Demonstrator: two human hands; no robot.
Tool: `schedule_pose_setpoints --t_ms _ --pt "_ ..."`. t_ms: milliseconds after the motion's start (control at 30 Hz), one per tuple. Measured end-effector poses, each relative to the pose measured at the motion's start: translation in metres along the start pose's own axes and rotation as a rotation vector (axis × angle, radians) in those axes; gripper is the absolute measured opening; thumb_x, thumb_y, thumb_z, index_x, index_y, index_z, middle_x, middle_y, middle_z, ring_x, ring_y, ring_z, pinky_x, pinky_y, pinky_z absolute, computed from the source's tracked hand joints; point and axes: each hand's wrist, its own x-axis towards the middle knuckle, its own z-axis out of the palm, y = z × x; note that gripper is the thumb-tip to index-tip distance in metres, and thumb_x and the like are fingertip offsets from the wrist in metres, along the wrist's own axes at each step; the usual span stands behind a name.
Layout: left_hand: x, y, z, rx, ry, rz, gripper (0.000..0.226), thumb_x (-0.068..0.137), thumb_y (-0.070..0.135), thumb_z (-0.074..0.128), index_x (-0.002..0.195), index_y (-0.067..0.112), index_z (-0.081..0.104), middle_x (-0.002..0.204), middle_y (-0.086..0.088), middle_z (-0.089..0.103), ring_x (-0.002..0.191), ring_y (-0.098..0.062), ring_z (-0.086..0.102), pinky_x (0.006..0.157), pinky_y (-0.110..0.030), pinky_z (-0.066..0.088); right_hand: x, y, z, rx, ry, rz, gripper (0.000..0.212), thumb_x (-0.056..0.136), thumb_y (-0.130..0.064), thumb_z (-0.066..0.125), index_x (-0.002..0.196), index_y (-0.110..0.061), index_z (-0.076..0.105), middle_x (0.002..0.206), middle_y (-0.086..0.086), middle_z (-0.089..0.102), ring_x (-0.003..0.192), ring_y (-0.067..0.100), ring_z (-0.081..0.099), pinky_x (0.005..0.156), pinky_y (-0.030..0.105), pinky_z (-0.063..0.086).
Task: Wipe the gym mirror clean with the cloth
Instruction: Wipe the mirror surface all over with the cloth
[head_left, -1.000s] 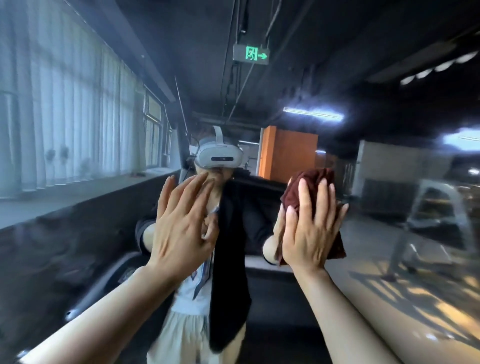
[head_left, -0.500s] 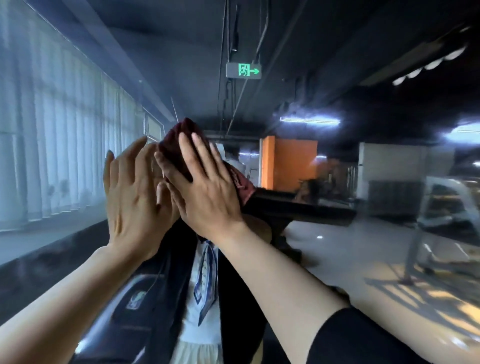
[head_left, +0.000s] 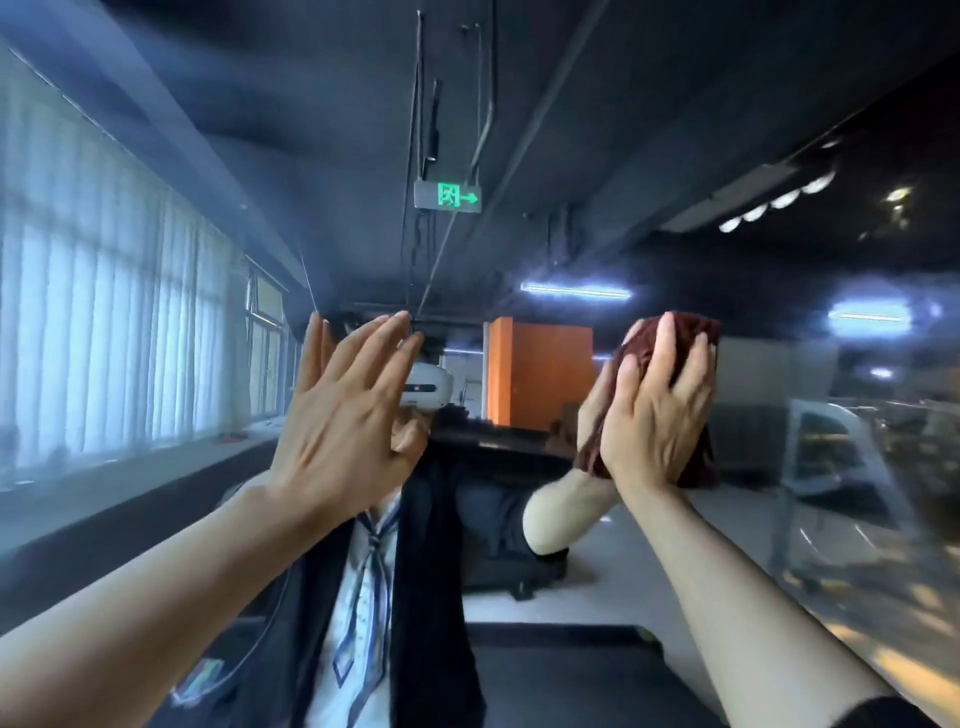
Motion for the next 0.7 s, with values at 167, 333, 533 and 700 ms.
schedule_pose_setpoints --t_ms 167,333,533,700 --pt "-0.002 -0.027 -0.012 0.052 -0.015 -0.003 0.076 0.087 0.055 0.040 0.146 0.008 0.049 0.152 -0.010 0.046 0.139 -0.027 0.040 0.121 -0.062 0.002 0.048 -0.068 0.027 -0.023 0.005 -0.111 0.054 0.104 -0.038 0.033 0.151 -0.014 0.041 0.153 0.028 0.036 0.141 0.046 0.034 0.117 0.056 0.030" --pt "-0.010 -0.066 -0.026 0.083 0.047 -0.040 0.073 0.085 0.053 0.050 0.142 0.007 0.053 0.145 -0.010 0.052 0.133 -0.027 0.045 0.120 -0.062 0.002 0.059 -0.144 0.045 0.013 -0.039 -0.263 0.057 0.103 -0.040 0.028 0.152 -0.015 0.041 0.154 0.028 0.035 0.143 0.045 0.033 0.118 0.054 0.030" --pt "-0.029 -0.117 -0.045 0.096 0.100 -0.185 0.073 0.086 0.055 0.046 0.143 0.009 0.052 0.146 -0.009 0.052 0.133 -0.027 0.044 0.120 -0.063 0.002 0.029 -0.252 0.067 0.098 -0.043 -0.489 0.050 0.102 -0.035 0.043 0.146 -0.013 0.051 0.147 0.031 0.044 0.138 0.048 0.039 0.116 0.057 0.031" --pt "-0.045 -0.159 -0.055 0.097 0.148 -0.312 0.073 0.082 0.056 0.046 0.139 0.010 0.052 0.144 -0.011 0.053 0.131 -0.034 0.048 0.118 -0.062 0.005 -0.020 -0.326 0.071 0.133 -0.102 -0.608 0.051 0.102 -0.037 0.043 0.150 -0.018 0.046 0.152 0.028 0.039 0.143 0.044 0.033 0.120 0.052 0.025"
